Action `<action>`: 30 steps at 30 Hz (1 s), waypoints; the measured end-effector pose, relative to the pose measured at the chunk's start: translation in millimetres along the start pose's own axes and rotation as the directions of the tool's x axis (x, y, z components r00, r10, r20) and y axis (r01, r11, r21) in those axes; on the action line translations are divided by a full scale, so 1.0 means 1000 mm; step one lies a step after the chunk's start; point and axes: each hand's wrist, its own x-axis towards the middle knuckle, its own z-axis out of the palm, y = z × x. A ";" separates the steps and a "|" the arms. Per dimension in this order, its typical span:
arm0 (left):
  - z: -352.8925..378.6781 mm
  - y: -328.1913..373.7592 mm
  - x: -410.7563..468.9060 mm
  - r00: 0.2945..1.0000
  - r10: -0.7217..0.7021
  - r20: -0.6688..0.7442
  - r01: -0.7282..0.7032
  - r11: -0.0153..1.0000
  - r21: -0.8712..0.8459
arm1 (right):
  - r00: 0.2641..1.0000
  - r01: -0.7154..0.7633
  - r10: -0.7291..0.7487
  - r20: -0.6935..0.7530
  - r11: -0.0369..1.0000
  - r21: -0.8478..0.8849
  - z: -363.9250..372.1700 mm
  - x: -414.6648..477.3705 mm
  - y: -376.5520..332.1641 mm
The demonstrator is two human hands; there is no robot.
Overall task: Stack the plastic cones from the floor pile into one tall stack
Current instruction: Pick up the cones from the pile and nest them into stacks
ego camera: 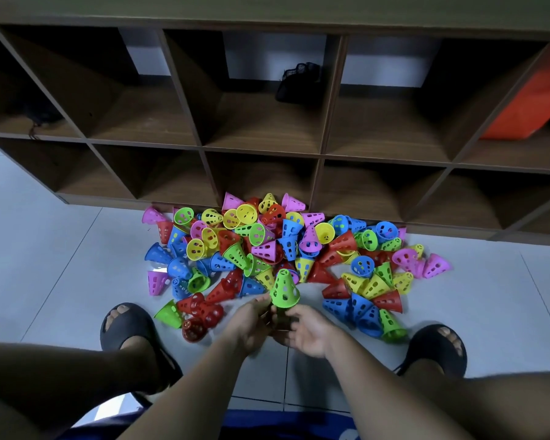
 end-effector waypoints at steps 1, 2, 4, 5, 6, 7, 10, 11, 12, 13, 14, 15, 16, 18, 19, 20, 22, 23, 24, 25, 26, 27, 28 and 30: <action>-0.004 0.000 0.000 1.000 -0.005 -0.018 0.005 1.000 0.017 | 1.000 -0.002 0.000 -0.030 0.998 -0.062 0.002 0.002 0.001; -0.008 0.001 0.000 0.999 0.008 -0.040 -0.007 1.000 0.023 | 0.998 -0.006 -0.004 -0.066 0.989 -0.147 0.005 0.003 0.003; -0.017 0.007 0.001 0.994 0.069 -0.080 -0.068 0.998 0.017 | 0.989 0.011 -0.052 -0.138 0.958 -0.286 0.010 0.004 0.007; -0.021 0.011 0.002 0.991 0.096 -0.098 -0.093 0.995 0.031 | 0.981 0.031 -0.090 -0.171 0.948 -0.316 0.012 0.004 0.009; -0.024 0.015 0.001 0.987 0.117 -0.112 -0.112 0.992 0.054 | 0.970 0.059 -0.129 -0.205 0.946 -0.318 0.015 0.003 0.009; -0.028 0.018 0.000 0.981 0.141 -0.130 -0.130 0.988 0.087 | 0.957 0.090 -0.167 -0.236 0.948 -0.305 0.016 0.003 0.008; -0.037 0.023 0.001 0.955 0.223 -0.197 -0.187 0.964 0.187 | 0.896 0.210 -0.306 -0.321 0.930 -0.303 0.019 0.007 0.004; -0.039 0.023 0.002 0.950 0.242 -0.197 -0.197 0.955 0.222 | 0.871 0.244 -0.354 -0.340 0.914 -0.324 0.021 0.008 0.002; -0.039 0.021 0.003 0.950 0.251 -0.187 -0.200 0.947 0.252 | 0.848 0.274 -0.398 -0.350 0.894 -0.354 0.025 0.006 -0.001; -0.037 0.018 0.004 0.951 0.255 -0.176 -0.199 0.937 0.286 | 0.826 0.296 -0.441 -0.351 0.870 -0.395 0.029 0.003 -0.005; -0.035 0.015 0.006 0.951 0.259 -0.170 -0.198 0.930 0.310 | 0.806 0.306 -0.484 -0.341 0.834 -0.459 0.032 0.001 -0.008; -0.034 0.012 0.008 0.950 0.266 -0.165 -0.199 0.921 0.336 | 0.786 0.307 -0.529 -0.320 0.783 -0.540 0.035 -0.002 -0.011; -0.031 0.009 0.009 0.950 0.271 -0.154 -0.201 0.911 0.361 | 0.764 0.306 -0.576 -0.291 0.721 -0.622 0.037 -0.003 -0.013; -0.028 0.002 0.014 0.956 0.262 -0.135 -0.193 0.901 0.388 | 0.716 0.311 -0.662 -0.224 0.588 -0.747 0.038 -0.004 -0.014; -0.027 0.000 0.016 0.959 0.255 -0.124 -0.187 0.898 0.399 | 0.700 0.307 -0.686 -0.197 0.539 -0.785 0.037 -0.004 -0.014; -0.025 -0.002 0.015 0.962 0.250 -0.108 -0.185 0.892 0.413 | 0.691 0.302 -0.699 -0.182 0.509 -0.806 0.037 -0.003 -0.014; -0.027 -0.005 0.014 0.966 0.243 -0.092 -0.175 0.870 0.460 | 0.689 0.272 -0.701 -0.183 0.484 -0.832 0.034 -0.003 -0.012; -0.030 -0.005 0.012 0.965 0.240 -0.105 -0.160 0.858 0.488 | 0.691 0.249 -0.700 -0.182 0.467 -0.848 0.033 -0.003 -0.011; -0.035 -0.006 0.011 0.963 0.240 -0.124 -0.147 0.849 0.507 | 0.694 0.223 -0.696 -0.183 0.450 -0.865 0.031 -0.001 -0.010; -0.041 -0.005 0.009 0.957 0.246 -0.152 -0.132 0.839 0.528 | 0.700 0.198 -0.690 -0.184 0.435 -0.879 0.029 0.000 -0.008; -0.050 -0.005 0.009 0.946 0.266 -0.187 -0.126 0.830 0.544 | 0.708 0.179 -0.681 -0.187 0.429 -0.885 0.025 0.004 -0.005; -0.061 -0.004 0.010 0.930 0.290 -0.224 -0.117 0.815 0.568 | 0.717 0.166 -0.671 -0.190 0.429 -0.888 0.022 0.006 -0.003; -0.071 -0.003 0.010 0.911 0.319 -0.259 -0.113 0.801 0.588 | 0.724 0.157 -0.662 -0.196 0.434 -0.887 0.019 0.010 0.000; -0.089 0.002 0.008 0.866 0.376 -0.329 -0.105 0.781 0.615 | 0.737 0.142 -0.642 -0.211 0.452 -0.881 0.011 0.018 0.003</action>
